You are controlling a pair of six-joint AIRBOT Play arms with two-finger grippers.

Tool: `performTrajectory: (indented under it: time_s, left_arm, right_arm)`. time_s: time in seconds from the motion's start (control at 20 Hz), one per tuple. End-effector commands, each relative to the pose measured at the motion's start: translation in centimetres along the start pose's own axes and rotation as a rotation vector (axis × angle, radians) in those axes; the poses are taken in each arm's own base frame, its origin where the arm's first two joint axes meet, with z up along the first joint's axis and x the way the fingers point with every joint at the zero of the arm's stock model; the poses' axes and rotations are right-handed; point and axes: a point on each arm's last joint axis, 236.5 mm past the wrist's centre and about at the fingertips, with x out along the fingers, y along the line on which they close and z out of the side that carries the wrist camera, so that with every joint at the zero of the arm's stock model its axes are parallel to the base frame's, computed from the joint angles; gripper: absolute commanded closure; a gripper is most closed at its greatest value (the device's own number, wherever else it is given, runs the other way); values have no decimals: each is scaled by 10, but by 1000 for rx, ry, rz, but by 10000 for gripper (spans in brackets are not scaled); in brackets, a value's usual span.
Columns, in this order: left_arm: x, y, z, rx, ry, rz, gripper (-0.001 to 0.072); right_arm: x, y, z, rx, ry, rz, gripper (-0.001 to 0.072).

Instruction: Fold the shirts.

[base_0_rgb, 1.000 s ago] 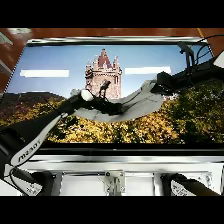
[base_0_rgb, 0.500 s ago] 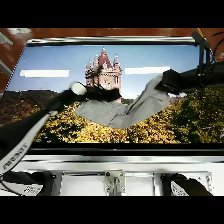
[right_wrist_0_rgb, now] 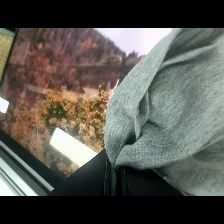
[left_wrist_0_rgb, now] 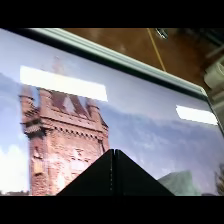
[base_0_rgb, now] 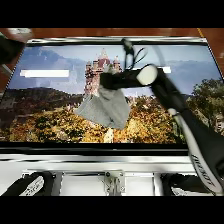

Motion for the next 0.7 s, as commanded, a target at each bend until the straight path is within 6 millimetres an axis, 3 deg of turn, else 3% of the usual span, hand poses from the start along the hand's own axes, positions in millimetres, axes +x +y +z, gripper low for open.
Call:
performTrajectory:
  time_s: [0.0,0.1,0.15,0.3,0.4,0.5,0.55,0.6,0.65]
  left_arm:
    - [-79,8,14,34,-35,102,679]
    - [-94,-2,0,52,12,100,679]
    - [-98,-8,-6,60,32,92,679]
    - [-101,-14,-15,68,62,79,679]
    - [-100,-12,-15,67,65,81,679]
    - [-97,-10,-17,61,71,82,679]
    - [-97,-9,-17,59,73,82,679]
    - [-95,-7,-17,58,77,83,679]
    - [-94,-6,-17,63,79,83,679]
  right_arm:
    - [98,1,-37,70,-12,26,593]
    - [130,-4,-37,264,-70,68,245]
    - [138,-8,-34,355,-96,85,182]
    - [132,-11,-29,368,-82,103,181]
    - [105,-18,-33,257,21,91,184]
    - [61,-52,-48,117,180,-8,185]
    - [32,-83,-59,55,279,-107,184]
    - [-8,-128,-75,26,399,-262,183]
    - [-49,-172,-89,34,510,-426,81]
